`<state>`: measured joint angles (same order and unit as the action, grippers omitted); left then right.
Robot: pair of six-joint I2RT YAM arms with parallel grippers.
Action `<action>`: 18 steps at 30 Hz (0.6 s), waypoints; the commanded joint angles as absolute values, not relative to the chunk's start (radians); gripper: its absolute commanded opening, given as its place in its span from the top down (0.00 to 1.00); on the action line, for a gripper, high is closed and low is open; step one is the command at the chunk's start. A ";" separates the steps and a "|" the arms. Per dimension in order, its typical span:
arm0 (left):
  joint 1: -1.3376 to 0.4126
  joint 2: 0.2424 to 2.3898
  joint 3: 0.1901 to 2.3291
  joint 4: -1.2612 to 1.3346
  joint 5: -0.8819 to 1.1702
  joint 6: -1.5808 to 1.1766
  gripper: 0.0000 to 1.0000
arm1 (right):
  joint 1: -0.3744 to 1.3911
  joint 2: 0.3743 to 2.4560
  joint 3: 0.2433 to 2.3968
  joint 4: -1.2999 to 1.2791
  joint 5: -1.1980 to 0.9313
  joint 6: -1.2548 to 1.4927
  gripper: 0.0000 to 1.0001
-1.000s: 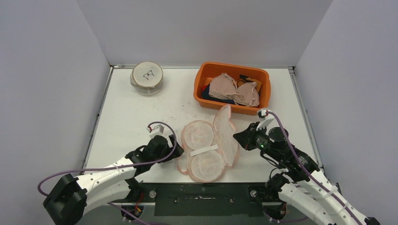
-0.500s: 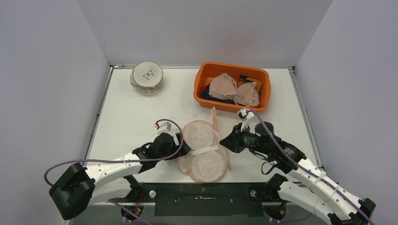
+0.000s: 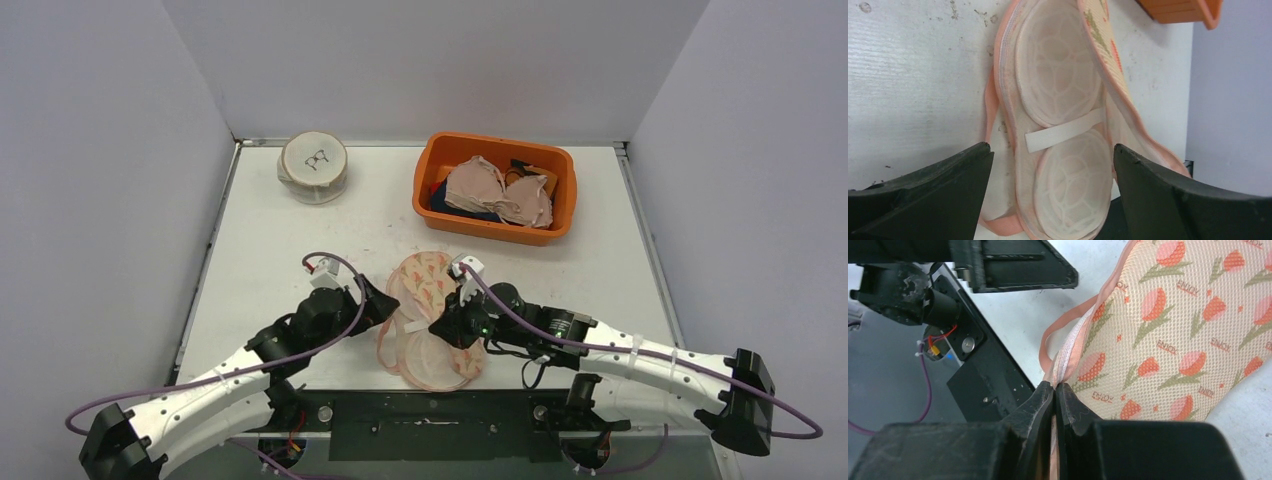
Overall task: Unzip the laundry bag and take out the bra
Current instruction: Close the laundry bag at the center of the board.
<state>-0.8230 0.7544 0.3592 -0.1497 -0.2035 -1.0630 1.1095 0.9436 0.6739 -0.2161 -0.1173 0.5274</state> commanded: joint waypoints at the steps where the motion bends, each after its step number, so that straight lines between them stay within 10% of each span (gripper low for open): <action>1: -0.815 0.669 0.350 -0.201 -0.227 -1.136 0.09 | 1.135 0.986 0.655 -0.074 -0.041 0.522 0.95; 18: -0.821 0.851 0.317 0.130 -0.012 -1.281 0.15 | 1.189 1.087 0.577 0.041 -0.034 0.509 0.95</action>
<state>-0.8165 0.8108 0.2897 0.0059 -0.0624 -1.2503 1.1748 1.0828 0.5869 -0.0383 -0.0555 0.5289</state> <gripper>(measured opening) 0.868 0.055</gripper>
